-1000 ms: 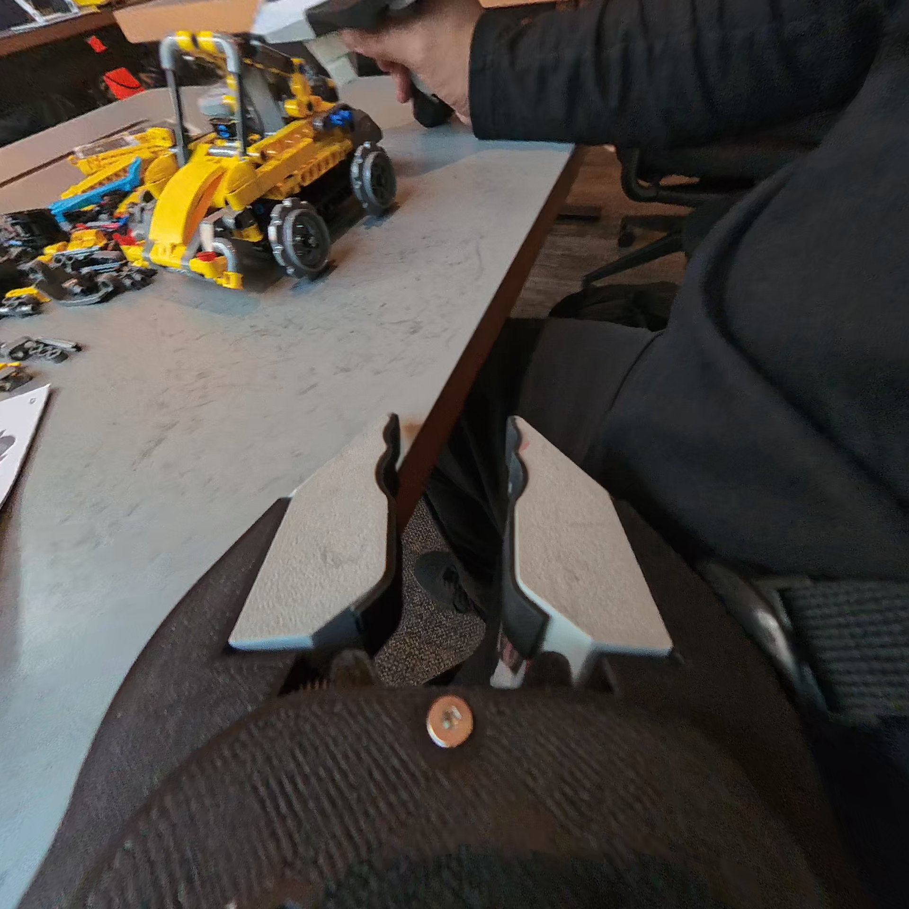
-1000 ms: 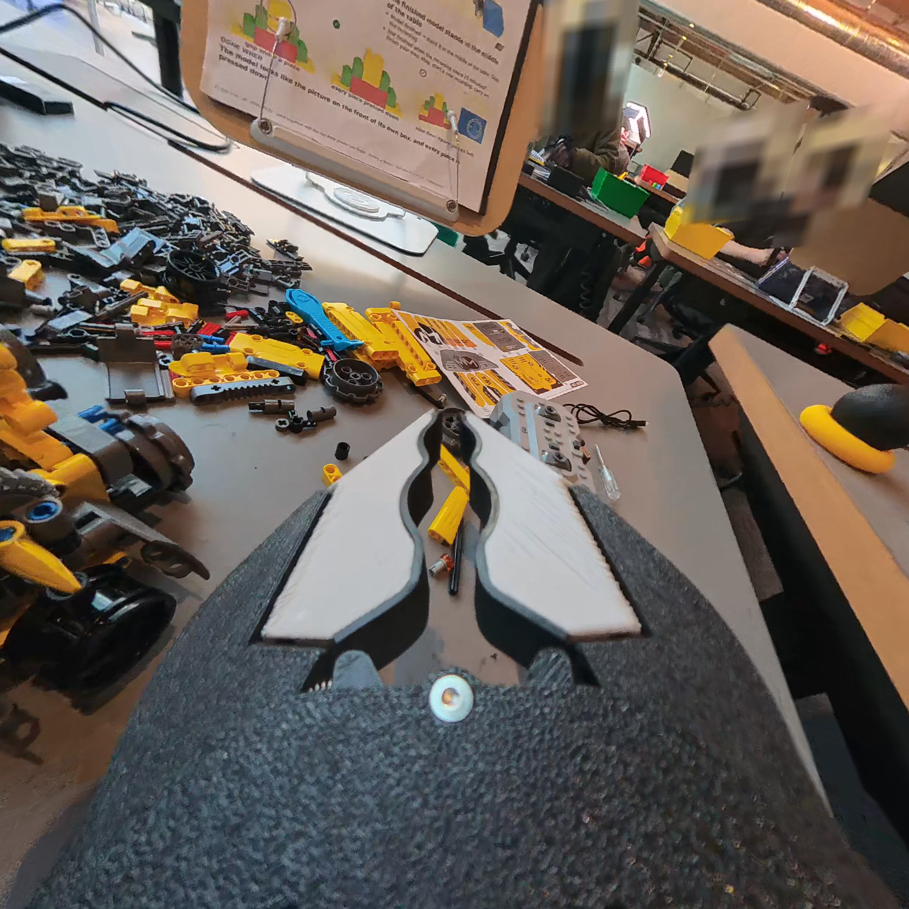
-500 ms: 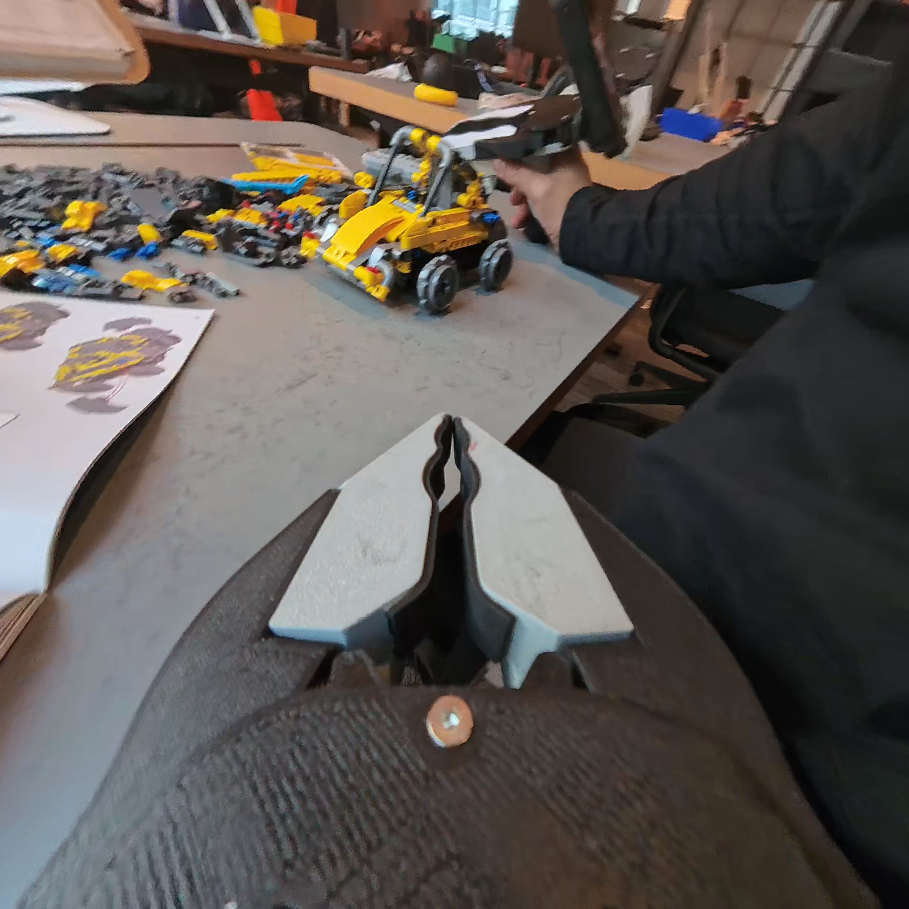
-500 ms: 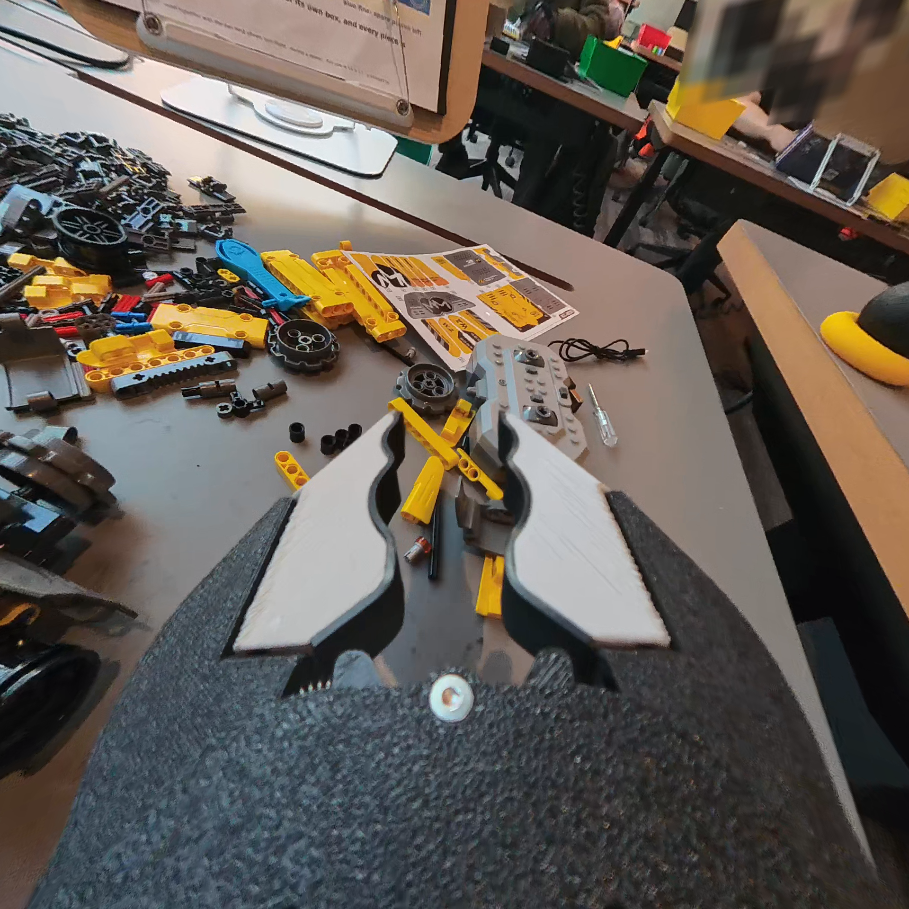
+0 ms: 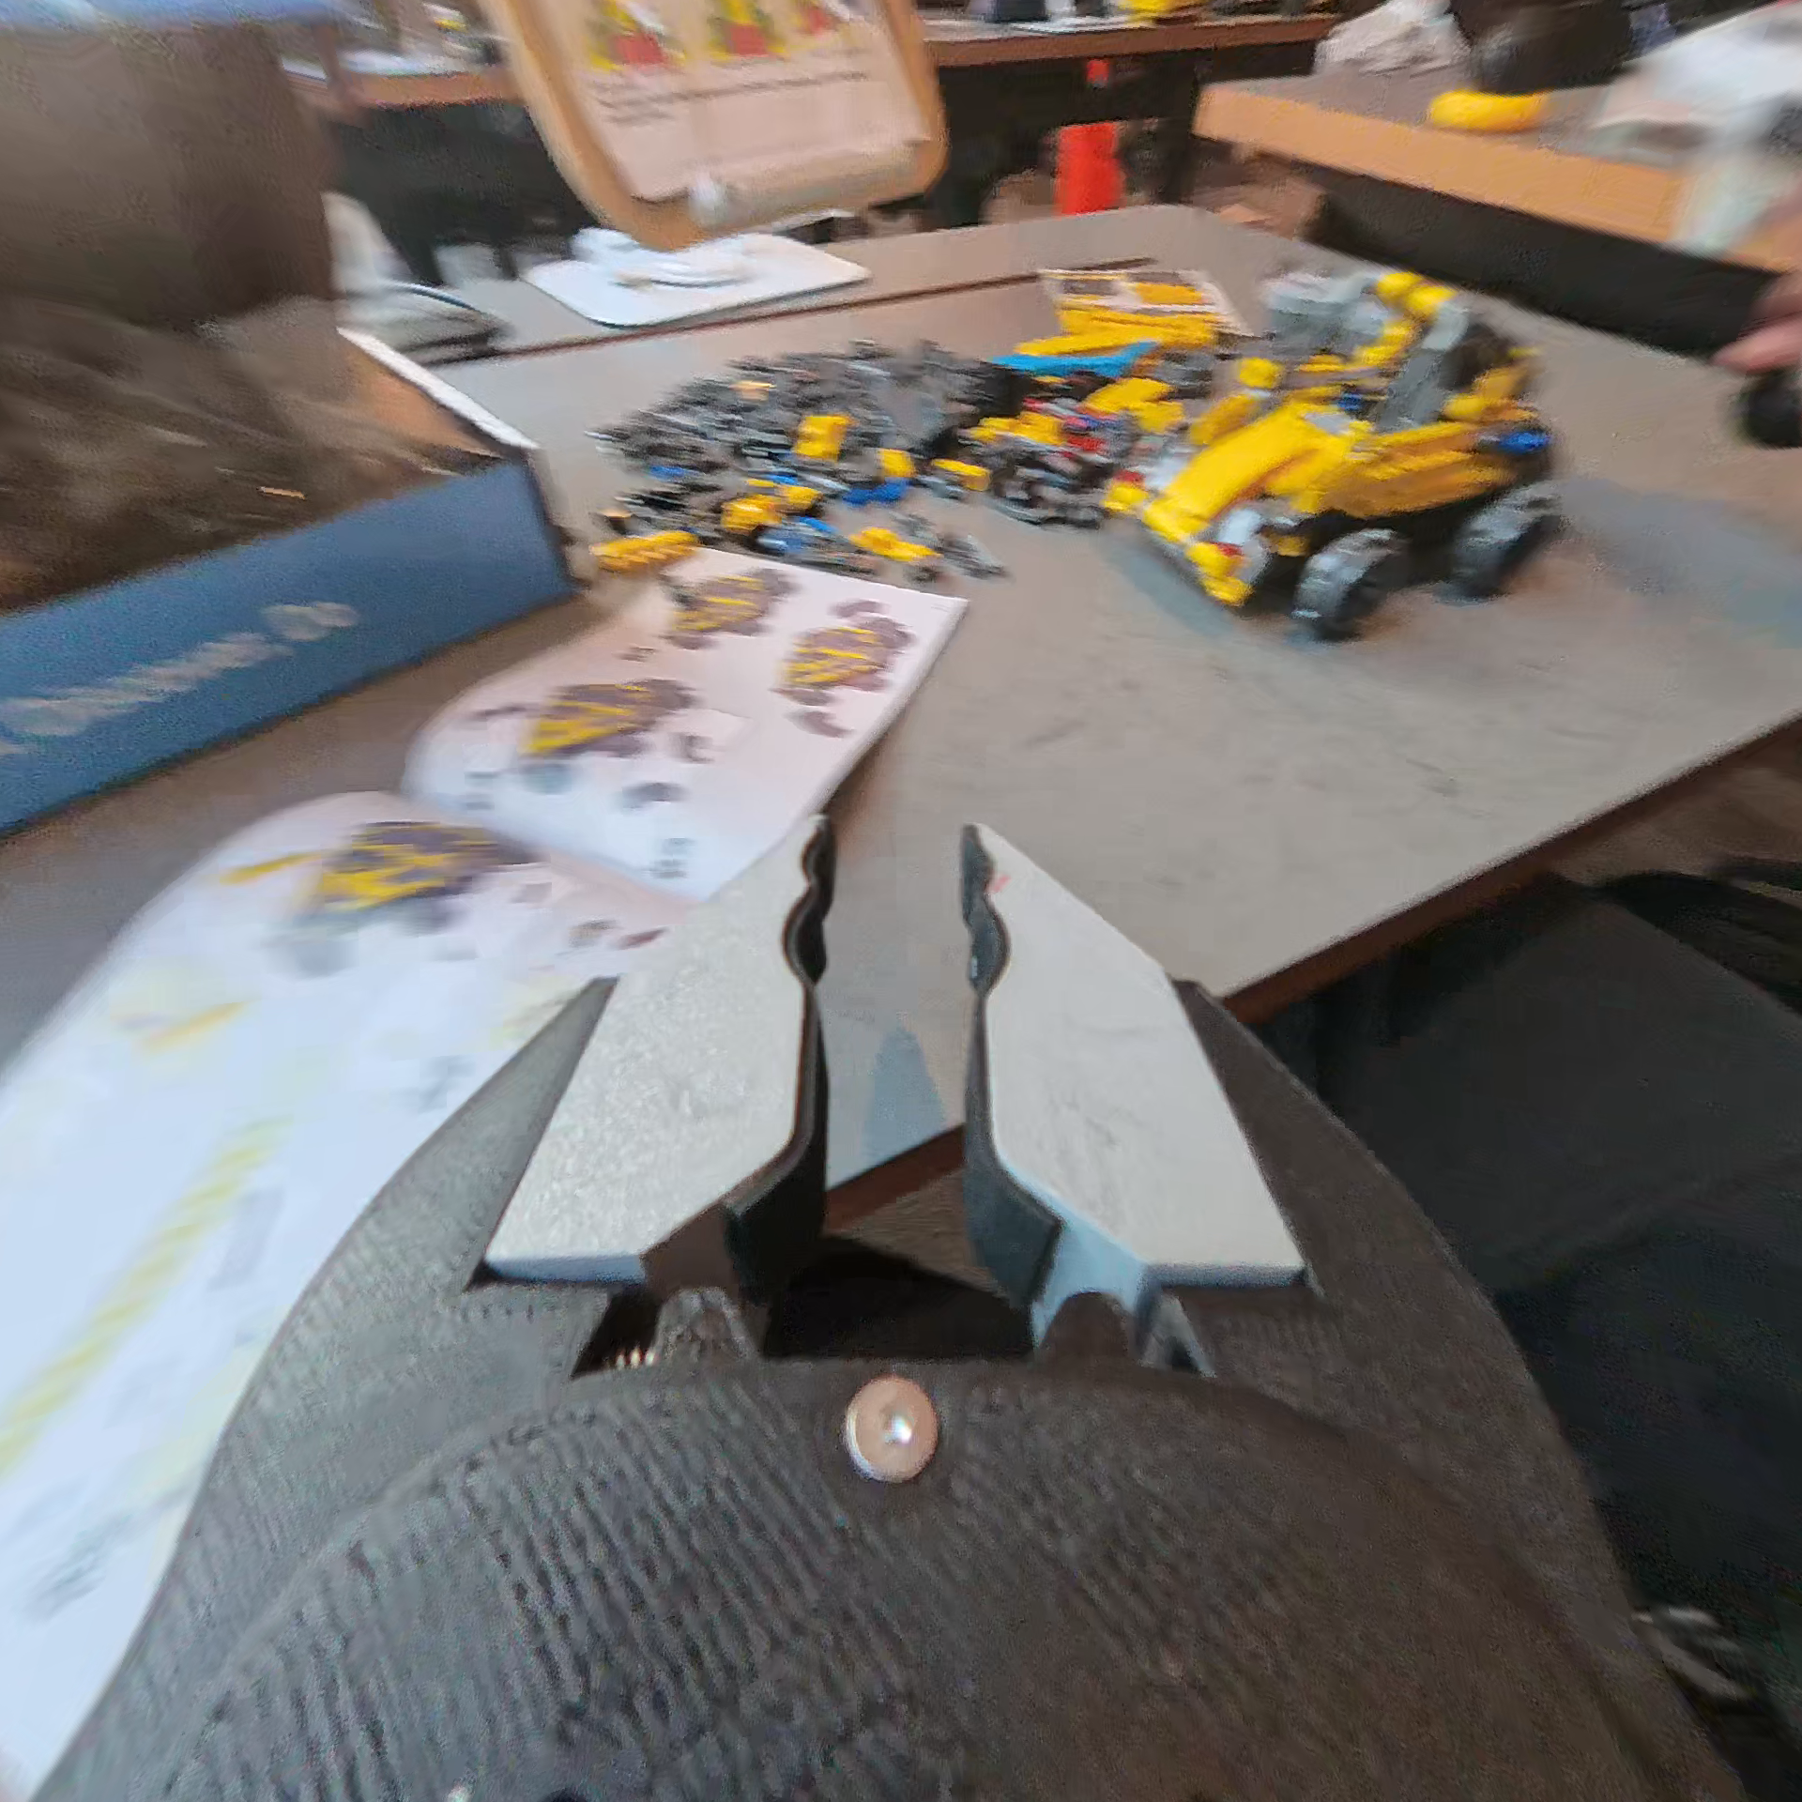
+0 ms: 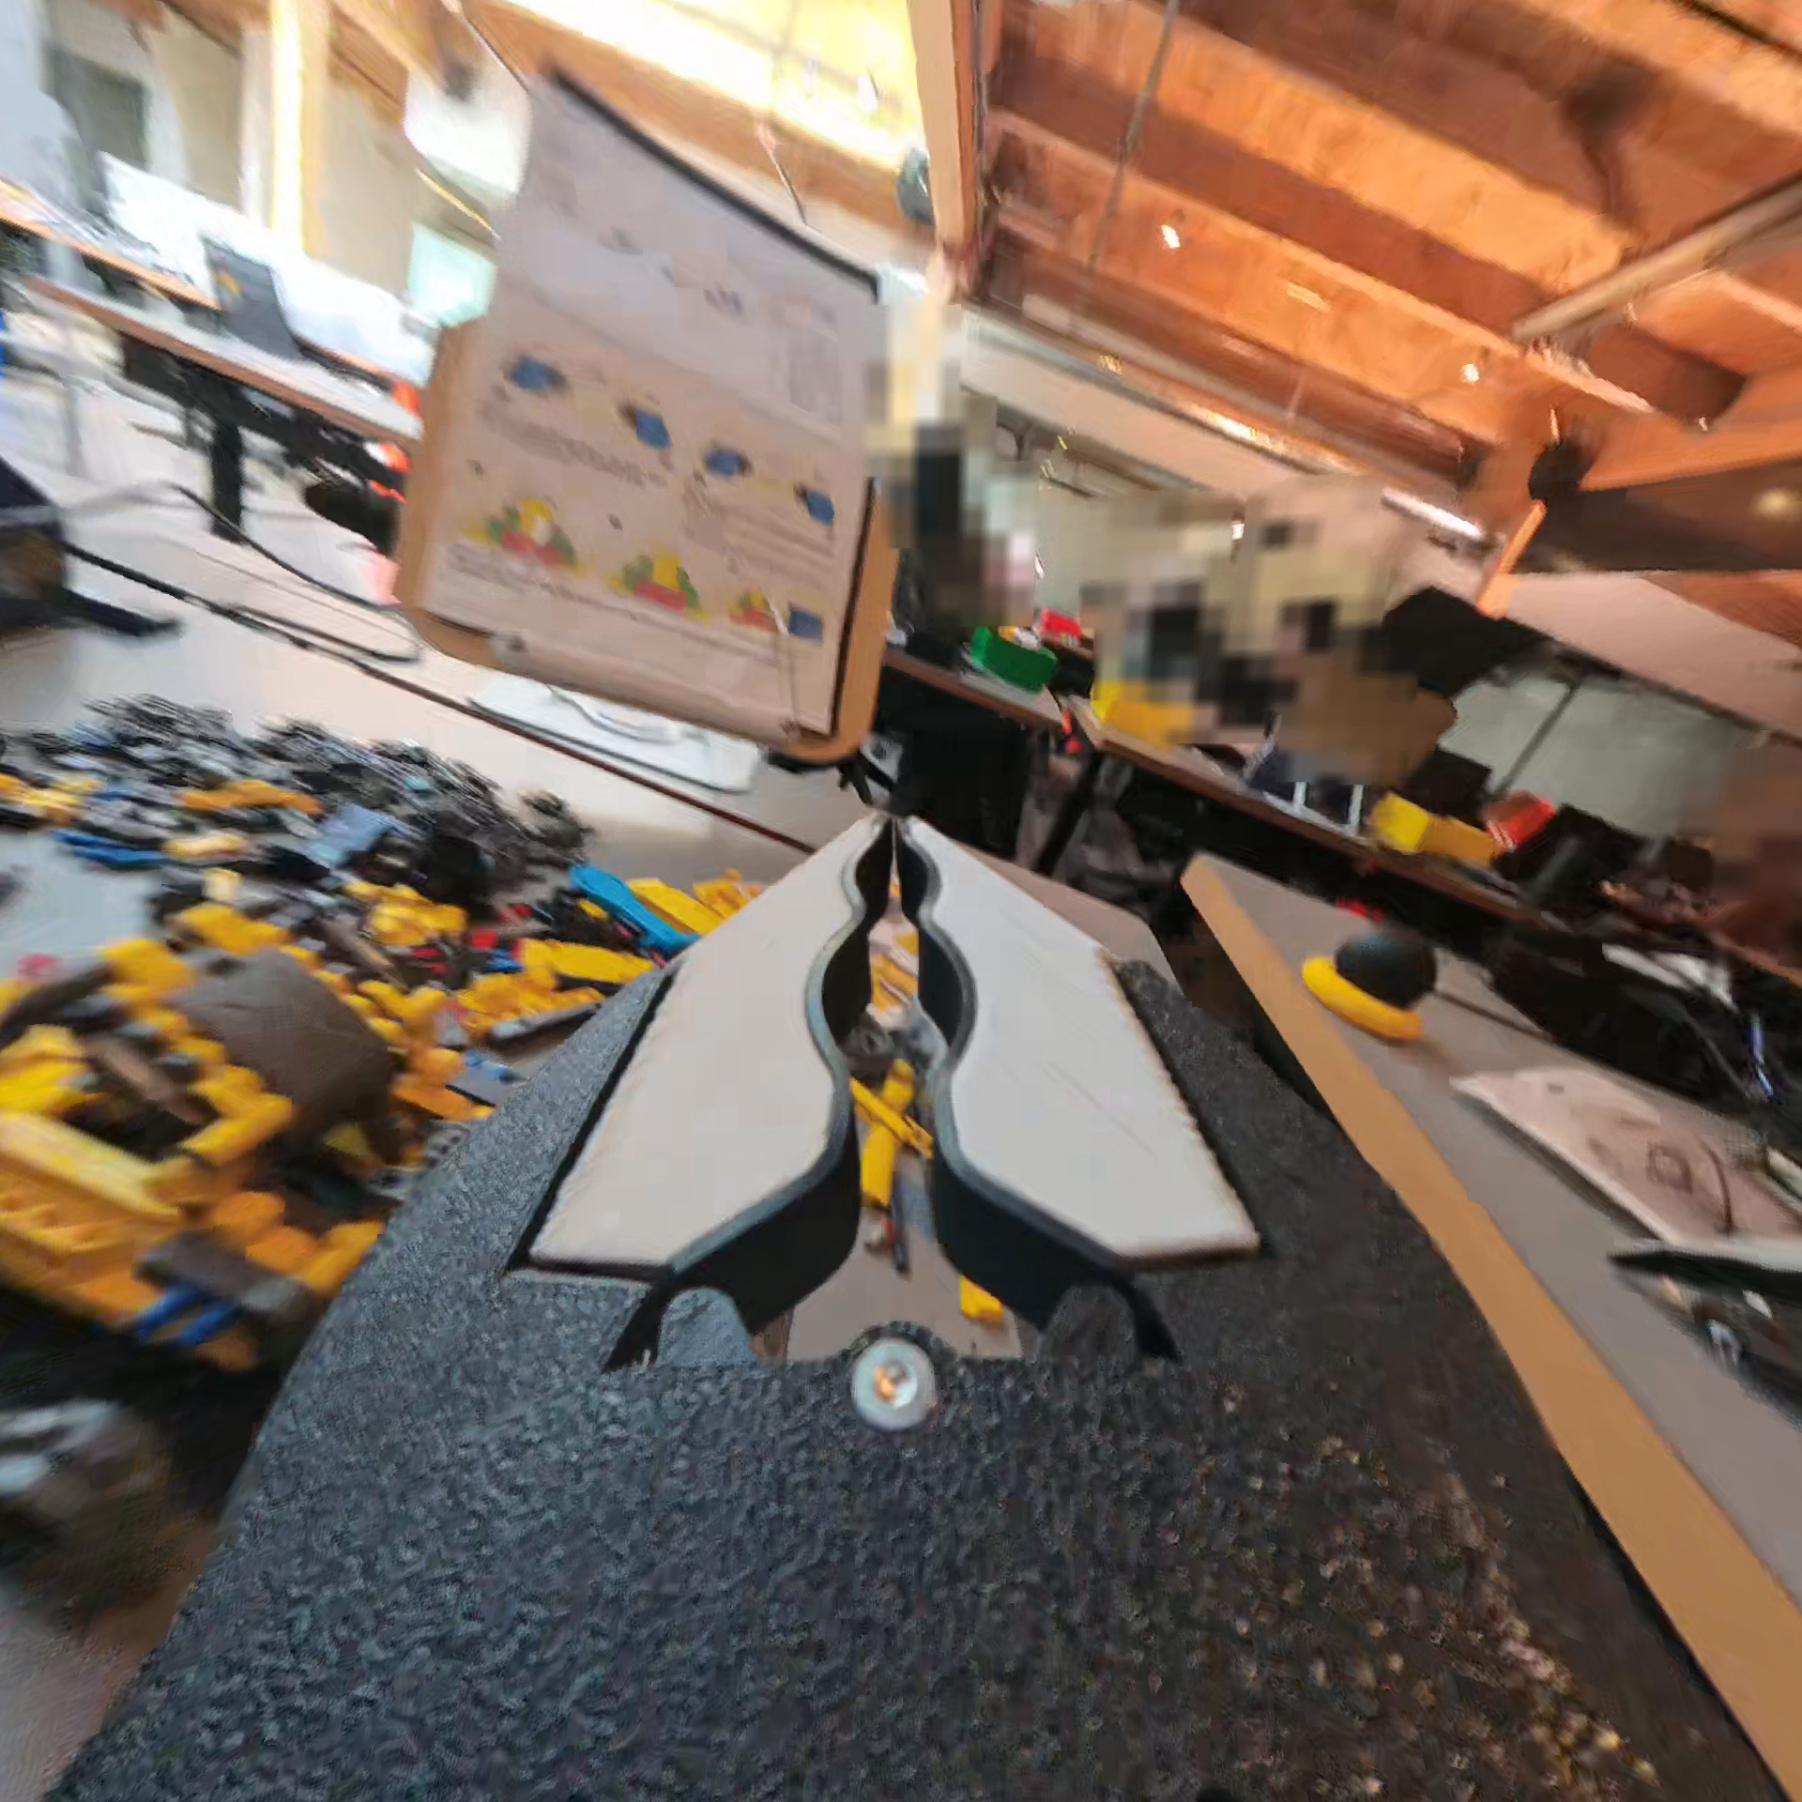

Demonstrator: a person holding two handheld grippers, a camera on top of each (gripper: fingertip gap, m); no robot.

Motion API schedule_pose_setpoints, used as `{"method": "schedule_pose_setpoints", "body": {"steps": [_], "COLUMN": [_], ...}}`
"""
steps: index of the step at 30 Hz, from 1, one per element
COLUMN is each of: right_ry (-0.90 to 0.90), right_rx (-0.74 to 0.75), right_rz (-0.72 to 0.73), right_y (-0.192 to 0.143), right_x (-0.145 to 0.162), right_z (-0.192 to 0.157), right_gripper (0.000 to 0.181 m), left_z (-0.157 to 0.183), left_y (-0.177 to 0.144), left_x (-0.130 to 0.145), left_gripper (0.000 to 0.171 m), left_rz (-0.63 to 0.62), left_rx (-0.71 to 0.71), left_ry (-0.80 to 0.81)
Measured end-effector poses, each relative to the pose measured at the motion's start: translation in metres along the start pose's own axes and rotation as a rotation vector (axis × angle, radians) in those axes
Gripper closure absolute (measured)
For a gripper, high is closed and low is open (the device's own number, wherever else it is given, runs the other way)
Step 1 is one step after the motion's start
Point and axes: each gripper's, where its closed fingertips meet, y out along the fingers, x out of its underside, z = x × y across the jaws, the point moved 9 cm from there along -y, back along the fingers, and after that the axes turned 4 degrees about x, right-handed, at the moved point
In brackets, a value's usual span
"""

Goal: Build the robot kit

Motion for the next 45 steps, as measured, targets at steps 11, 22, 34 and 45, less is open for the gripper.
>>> {"method": "schedule_pose_setpoints", "body": {"steps": [11, 22, 34, 45], "right_ry": [0.106, -0.065, -0.013, 0.048], "right_rx": [-0.967, -1.341, -1.364, -1.388], "right_rz": [-0.033, -0.4, -0.422, -0.484], "right_y": [-0.047, 0.011, 0.013, -0.04], "right_x": [-0.11, -0.079, -0.074, -0.056], "right_z": [-0.182, -0.385, -0.407, -0.371], "right_gripper": [0.166, 0.132, 0.135, 0.135], "left_z": [-0.104, -0.123, -0.138, -0.108], "left_y": [-0.067, -0.087, -0.109, -0.093], "left_x": [0.042, 0.058, 0.057, 0.064], "left_gripper": [0.115, 0.171, 0.149, 0.129], "left_rz": [-0.428, -0.324, -0.175, -0.228], "left_rx": [-0.225, -0.249, -0.367, -0.401], "left_ry": [-0.092, -0.162, -0.288, -0.248]}}
